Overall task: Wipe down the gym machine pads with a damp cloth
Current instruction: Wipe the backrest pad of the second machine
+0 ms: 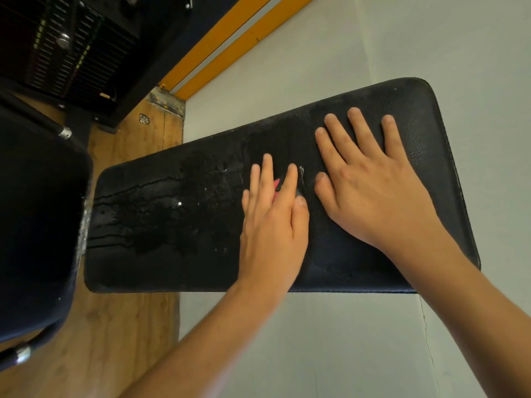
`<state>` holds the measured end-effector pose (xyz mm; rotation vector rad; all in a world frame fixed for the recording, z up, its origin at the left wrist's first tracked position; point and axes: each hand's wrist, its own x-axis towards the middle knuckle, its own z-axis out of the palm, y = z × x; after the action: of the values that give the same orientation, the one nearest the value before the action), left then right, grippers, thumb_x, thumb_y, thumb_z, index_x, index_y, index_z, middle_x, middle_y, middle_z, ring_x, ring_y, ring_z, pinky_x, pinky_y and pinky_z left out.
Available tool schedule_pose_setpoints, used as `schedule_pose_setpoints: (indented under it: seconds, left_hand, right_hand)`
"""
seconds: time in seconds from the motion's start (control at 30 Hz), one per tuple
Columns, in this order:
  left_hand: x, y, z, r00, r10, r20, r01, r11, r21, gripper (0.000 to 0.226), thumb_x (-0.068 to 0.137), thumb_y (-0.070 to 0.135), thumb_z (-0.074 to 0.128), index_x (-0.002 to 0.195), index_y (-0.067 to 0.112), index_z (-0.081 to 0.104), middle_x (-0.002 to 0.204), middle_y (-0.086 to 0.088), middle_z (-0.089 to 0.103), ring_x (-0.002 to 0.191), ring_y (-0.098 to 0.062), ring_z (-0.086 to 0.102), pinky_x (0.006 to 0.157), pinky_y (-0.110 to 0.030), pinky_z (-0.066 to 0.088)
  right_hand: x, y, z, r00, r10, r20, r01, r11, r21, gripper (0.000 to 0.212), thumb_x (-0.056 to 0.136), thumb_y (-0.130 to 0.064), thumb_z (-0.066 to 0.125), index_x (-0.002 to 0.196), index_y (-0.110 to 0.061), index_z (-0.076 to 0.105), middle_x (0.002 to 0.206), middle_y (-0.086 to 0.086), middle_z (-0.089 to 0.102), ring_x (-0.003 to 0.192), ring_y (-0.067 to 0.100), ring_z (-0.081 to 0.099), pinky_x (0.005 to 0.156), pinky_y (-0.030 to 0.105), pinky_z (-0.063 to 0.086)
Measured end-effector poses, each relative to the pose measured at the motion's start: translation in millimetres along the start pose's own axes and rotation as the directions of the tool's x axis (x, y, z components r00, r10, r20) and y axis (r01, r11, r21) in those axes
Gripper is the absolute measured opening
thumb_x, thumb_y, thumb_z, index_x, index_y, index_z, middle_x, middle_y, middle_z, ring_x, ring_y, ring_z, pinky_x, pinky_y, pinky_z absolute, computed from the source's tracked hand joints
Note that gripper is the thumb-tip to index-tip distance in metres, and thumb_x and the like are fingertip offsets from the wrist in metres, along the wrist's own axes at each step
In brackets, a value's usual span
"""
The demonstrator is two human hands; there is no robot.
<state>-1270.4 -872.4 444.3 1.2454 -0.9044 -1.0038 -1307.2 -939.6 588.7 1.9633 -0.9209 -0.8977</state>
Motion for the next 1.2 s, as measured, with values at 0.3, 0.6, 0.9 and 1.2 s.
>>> schedule_pose_setpoints:
  seconds: [0.3, 0.6, 0.9, 1.2]
  left_hand:
    - [28.3, 1.5, 0.6, 0.999, -0.036, -0.02, 0.036, 0.999, 0.002, 0.049, 0.111, 0.029, 0.035, 0.159, 0.025, 0.031, 0.172, -0.002, 0.002, 0.157, -0.017, -0.009, 0.127, -0.043, -0.001]
    - [31.8, 0.5, -2.0, 1.0, -0.024, -0.006, 0.024, 0.999, -0.036, 0.049, 0.11, 0.028, 0.035, 0.158, 0.039, 0.031, 0.172, 0.004, 0.001, 0.157, -0.013, -0.009, 0.126, -0.043, 0.003]
    - [-55.9, 0.6, 5.3, 0.998, -0.063, -0.014, 0.062, 0.996, -0.057, 0.048, 0.108, 0.034, 0.032, 0.156, 0.04, 0.029, 0.171, 0.011, 0.001, 0.155, -0.002, -0.012, 0.126, -0.033, 0.003]
    - [-33.3, 1.1, 6.3, 0.996, -0.073, -0.047, 0.07, 0.996, -0.059, 0.049, 0.107, 0.03, 0.033, 0.156, 0.038, 0.036, 0.172, 0.004, 0.003, 0.157, -0.01, -0.011, 0.127, -0.037, -0.003]
  right_hand:
    - [1.3, -0.8, -0.8, 1.0, 0.001, 0.01, -0.001, 1.0, 0.006, 0.07, 0.103, -0.045, 0.014, 0.162, -0.009, 0.023, 0.169, 0.013, 0.019, 0.158, 0.035, 0.009, 0.125, 0.061, 0.007]
    - [0.1, -1.2, 0.6, 1.0, -0.003, -0.001, 0.003, 1.0, 0.009, 0.069, 0.103, -0.044, 0.015, 0.162, -0.009, 0.023, 0.169, 0.013, 0.019, 0.158, 0.035, 0.01, 0.125, 0.062, 0.007]
    - [0.3, -1.5, 0.0, 1.0, -0.008, -0.006, 0.008, 1.0, -0.008, 0.069, 0.103, -0.044, 0.015, 0.161, -0.008, 0.024, 0.169, 0.014, 0.021, 0.157, 0.037, 0.012, 0.125, 0.061, 0.007]
    - [1.6, -1.1, -0.8, 1.0, -0.009, -0.007, 0.009, 1.0, -0.019, 0.069, 0.103, -0.044, 0.015, 0.161, -0.007, 0.024, 0.169, 0.015, 0.021, 0.157, 0.037, 0.012, 0.124, 0.062, 0.008]
